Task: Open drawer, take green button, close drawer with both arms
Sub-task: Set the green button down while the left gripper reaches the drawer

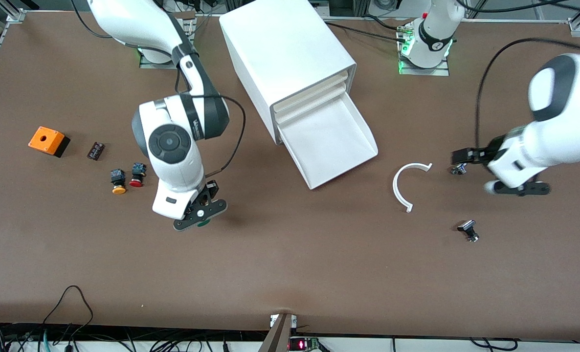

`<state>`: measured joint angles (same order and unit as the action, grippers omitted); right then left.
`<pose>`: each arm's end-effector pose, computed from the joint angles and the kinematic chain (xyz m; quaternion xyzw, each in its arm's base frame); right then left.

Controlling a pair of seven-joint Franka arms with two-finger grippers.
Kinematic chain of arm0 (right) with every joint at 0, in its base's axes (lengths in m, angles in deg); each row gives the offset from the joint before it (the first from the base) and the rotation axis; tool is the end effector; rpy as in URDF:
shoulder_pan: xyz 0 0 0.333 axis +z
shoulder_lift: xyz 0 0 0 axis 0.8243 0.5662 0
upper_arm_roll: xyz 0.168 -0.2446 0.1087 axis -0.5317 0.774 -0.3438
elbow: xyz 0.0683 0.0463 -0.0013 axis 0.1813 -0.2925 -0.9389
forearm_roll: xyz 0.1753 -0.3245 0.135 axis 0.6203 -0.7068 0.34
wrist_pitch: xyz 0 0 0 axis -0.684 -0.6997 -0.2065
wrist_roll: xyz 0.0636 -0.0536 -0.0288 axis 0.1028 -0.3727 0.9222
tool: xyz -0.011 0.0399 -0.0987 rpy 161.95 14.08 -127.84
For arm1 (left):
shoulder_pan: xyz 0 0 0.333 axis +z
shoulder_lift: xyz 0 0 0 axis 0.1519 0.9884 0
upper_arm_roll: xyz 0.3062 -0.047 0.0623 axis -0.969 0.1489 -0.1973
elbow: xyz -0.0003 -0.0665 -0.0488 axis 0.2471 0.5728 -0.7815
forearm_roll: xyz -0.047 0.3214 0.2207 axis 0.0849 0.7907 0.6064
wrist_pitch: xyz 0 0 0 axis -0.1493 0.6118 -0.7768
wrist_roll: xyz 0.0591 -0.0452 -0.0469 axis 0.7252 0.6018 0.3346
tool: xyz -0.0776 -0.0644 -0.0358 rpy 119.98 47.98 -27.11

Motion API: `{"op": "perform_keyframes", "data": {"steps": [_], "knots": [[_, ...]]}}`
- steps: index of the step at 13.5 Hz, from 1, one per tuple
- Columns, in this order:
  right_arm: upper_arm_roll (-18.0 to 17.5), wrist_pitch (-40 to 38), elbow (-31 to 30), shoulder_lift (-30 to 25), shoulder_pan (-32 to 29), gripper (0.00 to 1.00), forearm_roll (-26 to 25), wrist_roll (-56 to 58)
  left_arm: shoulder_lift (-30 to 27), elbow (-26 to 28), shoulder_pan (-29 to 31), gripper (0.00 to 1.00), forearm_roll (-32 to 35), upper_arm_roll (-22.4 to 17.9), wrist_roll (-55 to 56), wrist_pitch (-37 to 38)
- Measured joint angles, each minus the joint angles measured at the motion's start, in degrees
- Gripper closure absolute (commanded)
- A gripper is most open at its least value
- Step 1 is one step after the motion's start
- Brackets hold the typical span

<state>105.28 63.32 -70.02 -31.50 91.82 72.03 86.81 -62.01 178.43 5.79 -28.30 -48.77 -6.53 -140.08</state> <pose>0.6689 0.2910 0.3488 0.9656 0.2388 0.0156 0.1020 0.6170 -0.0810 0.4372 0.9919 0.0460 -0.1118 0.0384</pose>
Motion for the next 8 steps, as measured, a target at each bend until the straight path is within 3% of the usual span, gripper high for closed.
{"op": "perform_keyframes", "data": {"steps": [4, 8], "knots": [[0.12, 8.2, -10.99, -1.87, -4.08, 0.67, 0.22, -0.79, 5.07, 4.38, -6.15, 0.02, -0.01, 2.84, 18.47, -13.74], [0.01, 13.49, -21.69, -4.96, -5.19, 0.67, 0.38, -1.57, 7.65, 12.97, -9.44, 0.02, -2.51, 3.08, 25.59, -30.17]]}}
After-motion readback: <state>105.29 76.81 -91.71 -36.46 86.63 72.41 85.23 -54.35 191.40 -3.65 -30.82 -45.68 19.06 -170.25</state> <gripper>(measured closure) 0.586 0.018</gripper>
